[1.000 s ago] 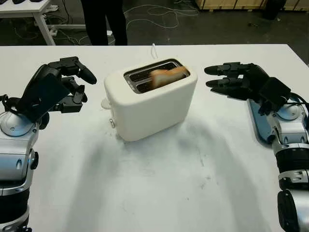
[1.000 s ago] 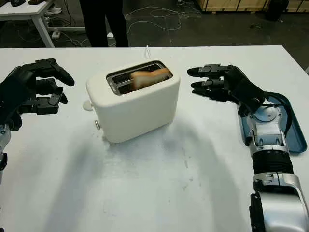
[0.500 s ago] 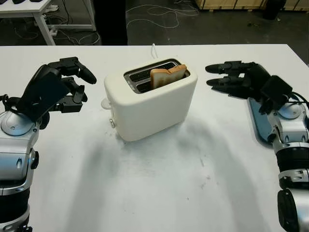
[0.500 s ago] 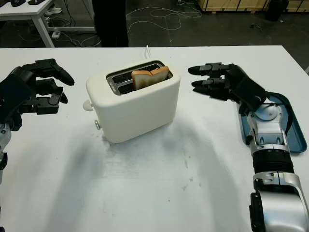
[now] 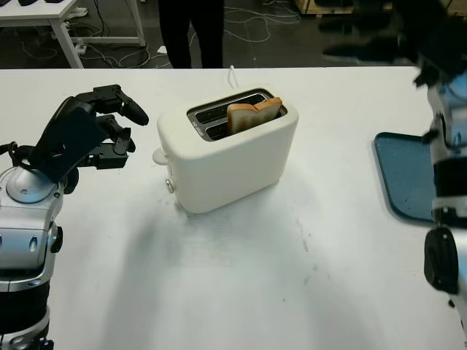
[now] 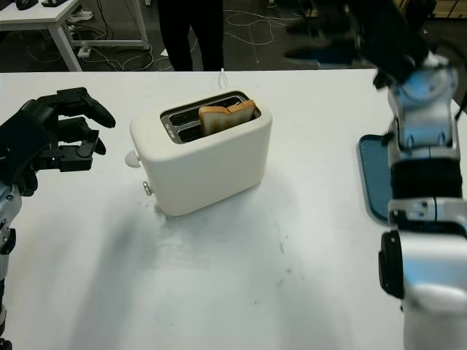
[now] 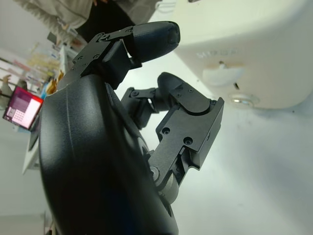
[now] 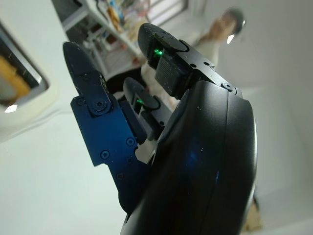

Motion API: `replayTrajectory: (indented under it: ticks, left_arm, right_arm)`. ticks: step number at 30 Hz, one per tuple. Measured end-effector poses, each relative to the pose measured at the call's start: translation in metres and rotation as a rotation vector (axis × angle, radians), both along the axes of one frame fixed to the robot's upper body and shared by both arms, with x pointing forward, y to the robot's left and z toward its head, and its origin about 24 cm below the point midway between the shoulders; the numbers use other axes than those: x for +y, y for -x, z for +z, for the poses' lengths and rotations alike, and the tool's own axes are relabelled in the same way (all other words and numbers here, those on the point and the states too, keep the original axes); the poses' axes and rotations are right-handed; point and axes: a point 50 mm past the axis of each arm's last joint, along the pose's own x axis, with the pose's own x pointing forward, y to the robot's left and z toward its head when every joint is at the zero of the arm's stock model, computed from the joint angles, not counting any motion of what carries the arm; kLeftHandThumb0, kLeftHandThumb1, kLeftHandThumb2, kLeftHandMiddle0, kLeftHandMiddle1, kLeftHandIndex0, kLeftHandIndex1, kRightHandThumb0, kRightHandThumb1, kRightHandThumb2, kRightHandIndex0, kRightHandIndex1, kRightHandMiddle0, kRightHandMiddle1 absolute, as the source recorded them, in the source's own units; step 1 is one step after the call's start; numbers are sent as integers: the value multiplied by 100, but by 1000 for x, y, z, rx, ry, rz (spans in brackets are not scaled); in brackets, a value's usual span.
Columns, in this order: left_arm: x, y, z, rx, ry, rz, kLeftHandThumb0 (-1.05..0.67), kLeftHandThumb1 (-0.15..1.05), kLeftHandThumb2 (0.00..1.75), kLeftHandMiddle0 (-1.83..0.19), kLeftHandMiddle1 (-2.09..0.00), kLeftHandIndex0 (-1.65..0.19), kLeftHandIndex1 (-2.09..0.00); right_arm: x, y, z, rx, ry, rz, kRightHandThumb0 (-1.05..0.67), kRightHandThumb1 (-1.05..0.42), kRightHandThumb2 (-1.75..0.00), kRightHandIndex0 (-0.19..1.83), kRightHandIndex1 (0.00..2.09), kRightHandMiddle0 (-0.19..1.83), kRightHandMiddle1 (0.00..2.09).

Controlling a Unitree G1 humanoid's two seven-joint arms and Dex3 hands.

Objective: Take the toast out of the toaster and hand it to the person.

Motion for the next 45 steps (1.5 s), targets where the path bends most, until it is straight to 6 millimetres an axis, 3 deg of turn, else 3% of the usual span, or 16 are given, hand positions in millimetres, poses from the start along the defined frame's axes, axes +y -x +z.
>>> replayTrajectory:
  ticks: [8,16,19,22,26,34,45]
  left_arm:
    - [-2,0,0,-14,8,-6,4,63,128,-62,-158,-50,-146]
    - [-4,0,-2,-3,10,-5,5,65,128,-61,-159,-50,-148]
    - [-4,0,-2,0,12,-1,5,64,130,-62,-161,-50,-149]
    - [-5,-1,-3,0,20,-4,4,62,132,-62,-162,-50,-150]
    - [-6,-1,-3,-13,24,-10,5,63,132,-62,-161,-49,-151]
    - [-7,0,-3,-16,24,-11,5,65,131,-62,-161,-49,-151]
    - [-5,1,-4,-29,24,-12,5,66,131,-63,-162,-49,-153]
  right_arm:
    - [44,-6,-4,-24,218,49,-66,-66,0,98,12,94,4]
    - [71,-8,-21,-41,394,61,-55,-63,0,94,17,91,2]
    - [76,-8,-26,-54,457,63,-61,-64,0,71,71,90,1]
    - [81,-7,-28,-74,510,59,-64,-65,0,64,83,90,1]
    - [85,-7,-27,-103,567,51,-64,-65,0,54,80,87,0]
    - [86,-7,-32,-187,638,33,-51,-65,0,54,72,85,0]
    - [85,-11,-46,-117,711,67,-51,-66,0,53,58,80,0]
